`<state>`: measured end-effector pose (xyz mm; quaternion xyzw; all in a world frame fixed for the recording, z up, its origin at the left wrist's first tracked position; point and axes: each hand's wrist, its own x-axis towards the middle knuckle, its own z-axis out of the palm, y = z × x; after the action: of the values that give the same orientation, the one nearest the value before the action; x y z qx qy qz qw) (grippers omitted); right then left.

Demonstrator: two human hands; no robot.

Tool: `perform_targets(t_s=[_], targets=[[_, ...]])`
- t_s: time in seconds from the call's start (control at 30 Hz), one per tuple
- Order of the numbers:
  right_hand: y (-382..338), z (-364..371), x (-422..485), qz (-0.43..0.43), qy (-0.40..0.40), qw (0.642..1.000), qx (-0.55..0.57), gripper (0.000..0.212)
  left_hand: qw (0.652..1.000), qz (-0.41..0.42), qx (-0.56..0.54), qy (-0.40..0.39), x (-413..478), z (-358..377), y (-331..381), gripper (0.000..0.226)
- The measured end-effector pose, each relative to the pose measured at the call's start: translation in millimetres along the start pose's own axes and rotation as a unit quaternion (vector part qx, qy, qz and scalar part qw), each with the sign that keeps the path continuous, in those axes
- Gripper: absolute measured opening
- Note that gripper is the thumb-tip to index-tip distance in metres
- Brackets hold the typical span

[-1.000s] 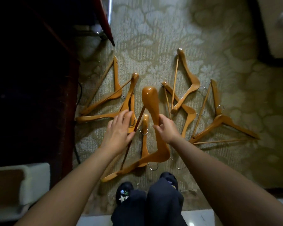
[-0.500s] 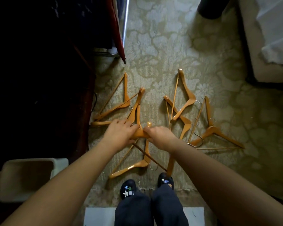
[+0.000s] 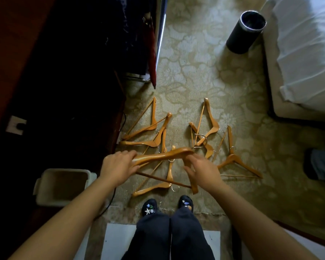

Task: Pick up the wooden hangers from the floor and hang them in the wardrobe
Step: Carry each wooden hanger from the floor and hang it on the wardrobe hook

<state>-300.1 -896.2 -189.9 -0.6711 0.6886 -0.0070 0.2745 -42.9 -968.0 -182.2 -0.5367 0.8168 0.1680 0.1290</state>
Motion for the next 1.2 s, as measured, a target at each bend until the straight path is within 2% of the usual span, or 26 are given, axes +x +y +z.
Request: perform_targets(t_s=[0.1,0.2,0.3,0.37,0.53,0.7,0.77,0.93,1.1,1.2], targets=[[0.3,-11.2,-30.4,0.078,-0.03,0.996,0.026,0.025,0.999,-0.035,-0.036,-0.007,-38.2,-25.2,-10.9,0.042],[-4.6,-26.7,-50.1,0.141,-0.052,0.986,0.076,0.036,0.996,-0.051,-0.073,-0.004,-74.3,-47.4,-19.4,0.041],[-19.7,-46.9,-67.3,0.126,-0.079,0.978,0.144,0.06,0.992,-0.053,-0.116,-0.007,-105.0,-63.4,-28.6,0.038],[-31.9,-62.8,-75.8,0.101,-0.092,0.974,0.183,0.067,0.987,-0.062,-0.149,-0.025,-122.1,-70.9,-34.4,0.033],[-42.4,-92.1,-89.4,0.072,-0.105,0.961,0.245,0.05,0.952,-0.081,-0.289,-0.064,-163.4,-62.3,-42.2,0.023],[-41.7,-114.2,-93.5,-0.004,-0.157,0.964,0.215,0.031,0.918,-0.087,-0.382,-0.055,-196.8,-57.1,-27.1,0.044],[-38.5,-120.9,-91.4,-0.031,-0.177,0.966,0.185,0.031,0.912,-0.102,-0.396,-0.039,-208.4,-54.3,-15.3,0.046],[-25.7,-136.7,-82.3,-0.094,-0.244,0.962,0.08,0.043,0.888,-0.172,-0.425,0.002,-239.6,-44.1,37.2,0.024],[-30.2,-139.7,-81.8,-0.209,-0.247,0.946,-0.006,0.037,0.863,-0.288,-0.413,0.037,-264.7,-15.1,93.1,0.016],[-41.7,-132.9,-87.6,-0.307,-0.246,0.916,-0.081,0.031,0.848,-0.372,-0.375,0.042,-286.3,3.2,129.6,0.018]])
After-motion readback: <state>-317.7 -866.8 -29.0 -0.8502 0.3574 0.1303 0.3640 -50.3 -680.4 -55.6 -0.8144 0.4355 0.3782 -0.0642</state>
